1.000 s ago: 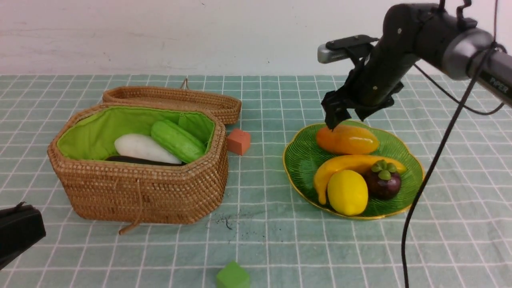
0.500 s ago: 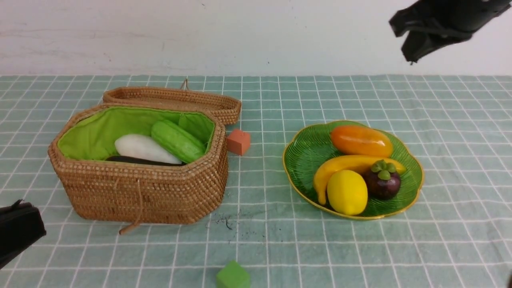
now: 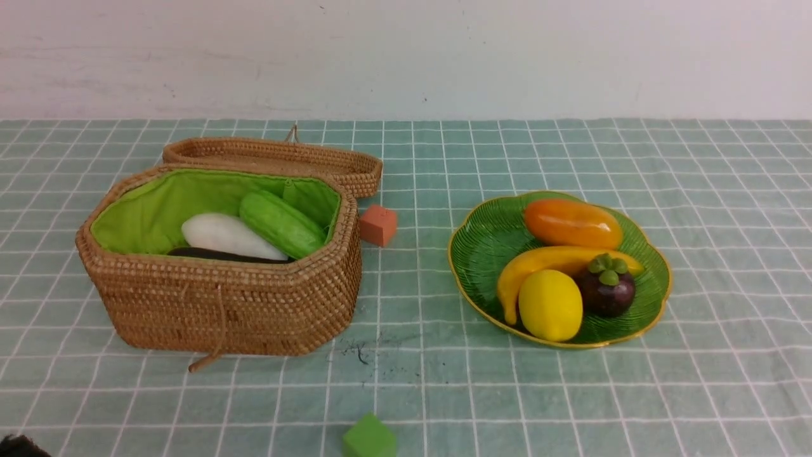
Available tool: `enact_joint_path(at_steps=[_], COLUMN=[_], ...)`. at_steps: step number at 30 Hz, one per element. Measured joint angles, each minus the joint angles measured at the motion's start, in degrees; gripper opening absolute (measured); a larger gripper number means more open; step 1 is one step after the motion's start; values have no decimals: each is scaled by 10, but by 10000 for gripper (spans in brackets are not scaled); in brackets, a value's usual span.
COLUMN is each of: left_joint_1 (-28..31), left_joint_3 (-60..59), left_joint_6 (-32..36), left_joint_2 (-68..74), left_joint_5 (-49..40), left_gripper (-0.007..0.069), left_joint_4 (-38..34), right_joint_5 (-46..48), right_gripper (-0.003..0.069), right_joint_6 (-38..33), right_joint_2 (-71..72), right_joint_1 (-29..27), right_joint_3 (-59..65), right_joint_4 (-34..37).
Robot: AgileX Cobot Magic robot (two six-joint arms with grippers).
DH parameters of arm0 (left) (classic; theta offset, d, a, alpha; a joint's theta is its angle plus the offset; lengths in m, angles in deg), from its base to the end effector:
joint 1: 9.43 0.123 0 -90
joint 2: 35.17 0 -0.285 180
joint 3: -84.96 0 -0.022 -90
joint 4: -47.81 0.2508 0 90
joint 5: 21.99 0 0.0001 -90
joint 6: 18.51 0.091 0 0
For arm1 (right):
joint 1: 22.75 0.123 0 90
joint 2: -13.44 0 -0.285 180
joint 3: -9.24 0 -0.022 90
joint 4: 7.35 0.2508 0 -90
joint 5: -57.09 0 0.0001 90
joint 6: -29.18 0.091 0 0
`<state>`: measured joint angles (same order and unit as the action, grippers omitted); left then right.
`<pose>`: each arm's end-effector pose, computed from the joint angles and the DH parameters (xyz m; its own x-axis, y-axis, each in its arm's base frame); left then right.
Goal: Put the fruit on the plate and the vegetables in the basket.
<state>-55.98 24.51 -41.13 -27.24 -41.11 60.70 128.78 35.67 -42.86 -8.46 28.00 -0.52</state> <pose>0.0278 -0.0197 0.2797 -0.0871 -0.1703 -0.9815 0.6691 0.7199 -0.1843 0.1217 0.0416 0.3705 -0.8460 -0.0614 -0.5297 -0.1803 0.9678 0.1759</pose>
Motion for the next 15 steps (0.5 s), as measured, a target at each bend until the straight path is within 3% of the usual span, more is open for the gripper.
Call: enact_joint_path(at_steps=[8, 15], left_joint_1=[0, 0], left_joint_3=[-30, -32], left_joint_6=[0, 1], left_joint_2=[0, 0], left_joint_5=[-5, -15], left_gripper=[-12, -10], left_joint_4=[1, 1], right_joint_5=[-65, -108], right_gripper=[27, 34], right_joint_6=[24, 25], right_joint_2=[135, 151], right_joint_1=[0, 0], right_joint_3=[149, 182], right_joint_4=[1, 2])
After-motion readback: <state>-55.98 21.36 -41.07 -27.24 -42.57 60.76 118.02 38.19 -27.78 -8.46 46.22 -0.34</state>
